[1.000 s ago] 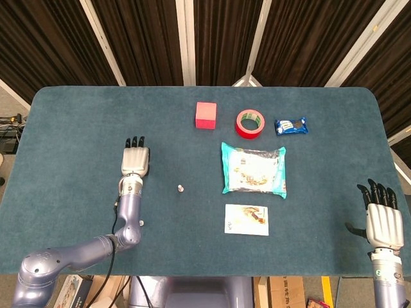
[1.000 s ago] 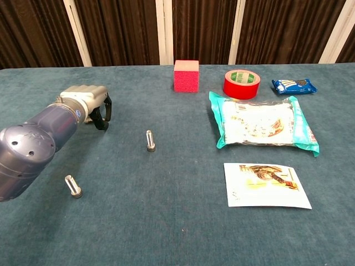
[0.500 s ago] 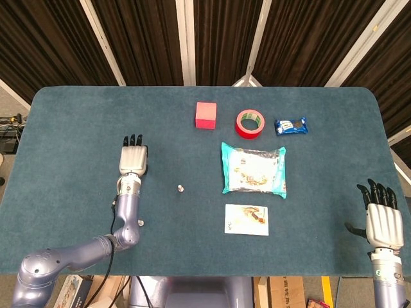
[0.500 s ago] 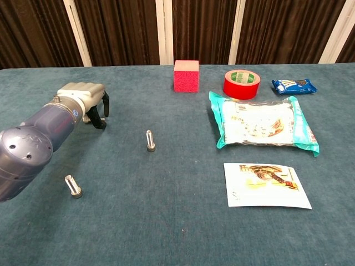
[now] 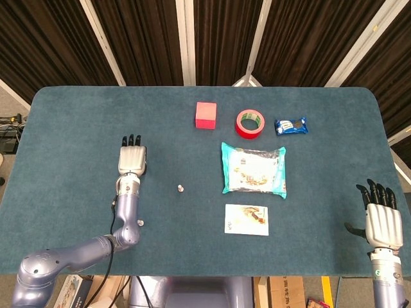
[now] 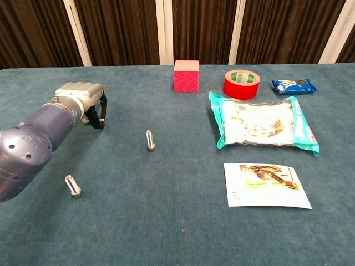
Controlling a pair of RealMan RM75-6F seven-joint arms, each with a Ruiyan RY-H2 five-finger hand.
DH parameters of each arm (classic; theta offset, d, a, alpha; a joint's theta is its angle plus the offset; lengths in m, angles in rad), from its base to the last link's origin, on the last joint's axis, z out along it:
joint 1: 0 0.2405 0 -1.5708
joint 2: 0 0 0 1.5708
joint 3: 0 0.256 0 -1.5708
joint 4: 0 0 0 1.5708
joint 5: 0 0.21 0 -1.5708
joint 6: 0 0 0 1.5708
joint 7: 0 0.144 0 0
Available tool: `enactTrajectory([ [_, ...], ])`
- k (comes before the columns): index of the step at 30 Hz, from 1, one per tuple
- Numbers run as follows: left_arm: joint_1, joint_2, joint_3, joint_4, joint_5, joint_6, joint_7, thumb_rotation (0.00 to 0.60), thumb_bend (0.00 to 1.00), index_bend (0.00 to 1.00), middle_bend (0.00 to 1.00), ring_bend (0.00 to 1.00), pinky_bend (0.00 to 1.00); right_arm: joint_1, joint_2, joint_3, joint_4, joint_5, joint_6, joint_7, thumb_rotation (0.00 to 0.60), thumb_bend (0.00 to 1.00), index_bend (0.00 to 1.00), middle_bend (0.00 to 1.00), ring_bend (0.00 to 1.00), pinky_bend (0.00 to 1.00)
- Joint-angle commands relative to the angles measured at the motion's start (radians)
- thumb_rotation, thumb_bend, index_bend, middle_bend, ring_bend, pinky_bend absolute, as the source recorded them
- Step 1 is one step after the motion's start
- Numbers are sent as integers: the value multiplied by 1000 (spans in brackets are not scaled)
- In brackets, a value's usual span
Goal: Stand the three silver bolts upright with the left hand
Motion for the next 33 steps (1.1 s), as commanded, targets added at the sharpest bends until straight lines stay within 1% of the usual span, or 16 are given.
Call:
enactTrajectory([
  [1, 2, 1, -2, -2, -3, -1, 2, 600, 479, 533, 74, 0, 0, -1, -1, 2, -1, 2, 2, 0, 600, 21, 194, 64, 0, 0],
  [11, 5, 7, -3, -21, 0, -1, 2, 600, 481, 534, 75, 0, 0, -1, -1, 2, -2, 4, 1, 2, 600, 21, 195, 64, 0, 0],
  [17, 5, 6, -2, -15, -2, -3, 5, 600, 523, 536, 81, 0, 0, -1, 2, 5, -3, 7, -1, 11, 600, 21, 195, 64, 0, 0],
  [27, 8, 13, -5, -23, -12, -6, 12, 600, 526, 542, 83, 0, 0, -1, 5, 3, -8, 6, -6, 15, 600, 21, 200, 64, 0, 0],
  [33, 8, 13, -6, -21, -7, -7, 3, 600, 545, 555, 88, 0, 0, 0, 5, 3, -7, 7, -8, 17, 600, 21, 205, 64, 0, 0],
])
